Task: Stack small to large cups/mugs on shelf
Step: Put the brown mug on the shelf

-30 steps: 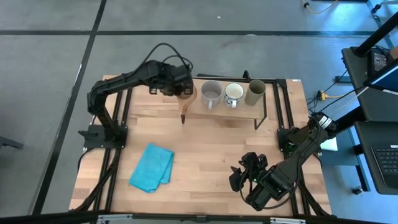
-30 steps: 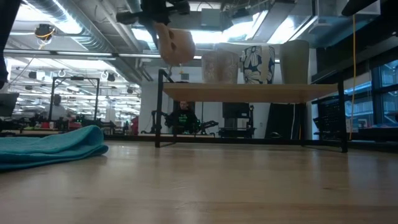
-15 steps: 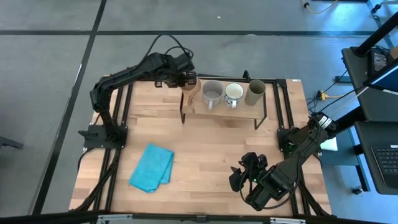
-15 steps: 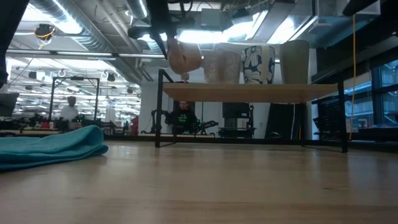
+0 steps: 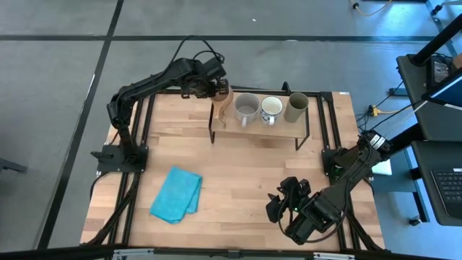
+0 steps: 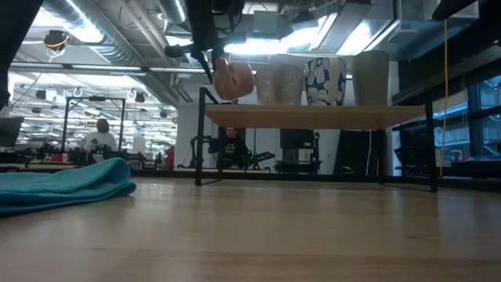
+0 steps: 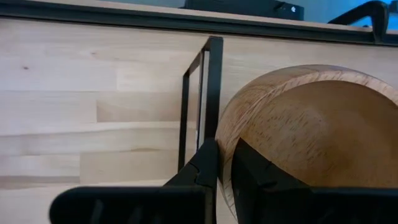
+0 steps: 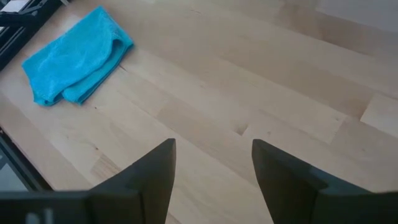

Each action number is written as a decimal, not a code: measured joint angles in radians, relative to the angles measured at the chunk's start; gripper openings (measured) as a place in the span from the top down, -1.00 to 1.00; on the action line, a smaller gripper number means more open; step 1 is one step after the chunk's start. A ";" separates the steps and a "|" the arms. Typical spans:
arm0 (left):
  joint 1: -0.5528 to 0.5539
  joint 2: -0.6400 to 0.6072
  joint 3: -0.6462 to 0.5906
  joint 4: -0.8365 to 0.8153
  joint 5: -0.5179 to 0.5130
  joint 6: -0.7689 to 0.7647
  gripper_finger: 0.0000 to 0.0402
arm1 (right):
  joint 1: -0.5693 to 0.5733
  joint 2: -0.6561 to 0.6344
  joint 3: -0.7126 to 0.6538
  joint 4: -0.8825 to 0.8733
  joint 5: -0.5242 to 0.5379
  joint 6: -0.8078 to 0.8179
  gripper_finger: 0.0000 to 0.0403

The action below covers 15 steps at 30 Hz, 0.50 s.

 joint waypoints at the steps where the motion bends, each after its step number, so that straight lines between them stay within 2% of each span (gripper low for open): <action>1: 0.004 0.001 0.000 0.000 0.002 0.002 0.92 | 0.000 0.000 0.000 -0.001 0.000 0.000 -0.06; 15: 0.030 0.045 0.001 0.029 0.046 0.034 0.92 | -0.001 0.000 0.000 -0.004 0.001 0.002 -0.06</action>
